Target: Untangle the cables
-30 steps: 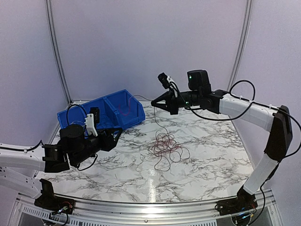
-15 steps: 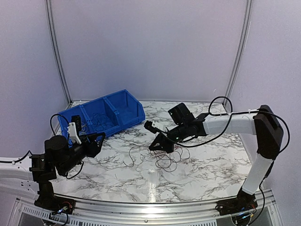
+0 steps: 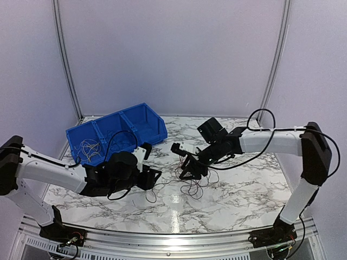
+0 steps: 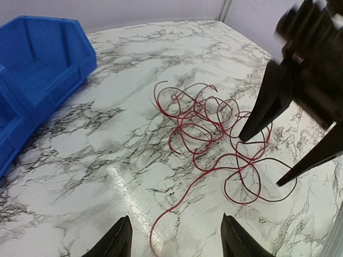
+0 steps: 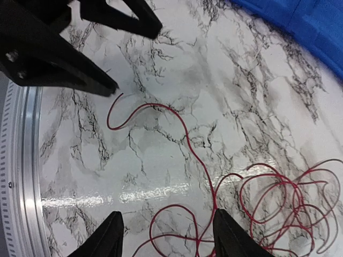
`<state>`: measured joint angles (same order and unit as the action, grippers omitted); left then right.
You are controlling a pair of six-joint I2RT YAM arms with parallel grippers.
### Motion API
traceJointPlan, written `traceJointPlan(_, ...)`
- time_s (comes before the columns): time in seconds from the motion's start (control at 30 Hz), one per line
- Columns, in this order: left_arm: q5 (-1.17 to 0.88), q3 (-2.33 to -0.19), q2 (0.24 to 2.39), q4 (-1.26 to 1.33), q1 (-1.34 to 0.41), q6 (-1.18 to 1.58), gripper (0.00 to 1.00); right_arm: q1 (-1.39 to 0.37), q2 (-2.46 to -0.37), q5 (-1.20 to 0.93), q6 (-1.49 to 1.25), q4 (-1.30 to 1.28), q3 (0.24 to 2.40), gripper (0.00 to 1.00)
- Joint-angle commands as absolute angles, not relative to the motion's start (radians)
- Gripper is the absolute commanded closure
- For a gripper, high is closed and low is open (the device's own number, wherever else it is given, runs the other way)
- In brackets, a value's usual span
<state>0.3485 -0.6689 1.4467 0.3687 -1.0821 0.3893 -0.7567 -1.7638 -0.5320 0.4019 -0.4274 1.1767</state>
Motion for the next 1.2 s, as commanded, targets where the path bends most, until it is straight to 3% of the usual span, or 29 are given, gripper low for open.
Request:
traceJointPlan(0.0,0.203,-0.760,1.575,0.356,-1.074,0.331,0.41,-0.710,-1.602,-0.519,0.480,-0.500,1.141,0.41)
traceJointPlan(0.3,0.014,-1.009,1.841,0.375,-1.147,0.421,0.36,-0.492,-1.418,-0.529,0.445,-0.384,0.993,0.37)
traceJointPlan(0.43,0.010,-1.081,1.913,0.379,-1.174,0.449,0.35,-0.474,-1.417,-0.547,0.446,-0.382,0.989,0.37)
traceJointPlan(0.77,0.028,-1.221,2.067,0.376,-1.181,0.825,0.34,-0.474,-1.445,-0.554,0.454,-0.394,1.002,0.37)
traceJointPlan(0.9,0.061,-1.253,2.105,0.330,-1.179,0.939,0.51,-0.474,-1.447,-0.554,0.454,-0.394,1.003,0.37)
traceJointPlan(1.1,0.063,-1.259,2.058,0.333,-1.175,0.862,0.99,-0.474,-1.450,-0.548,0.456,-0.394,1.001,0.37)
traceJointPlan(1.17,0.101,-1.217,1.976,0.329,-1.172,0.833,1.00,-0.473,-1.451,-0.548,0.456,-0.394,1.002,0.37)
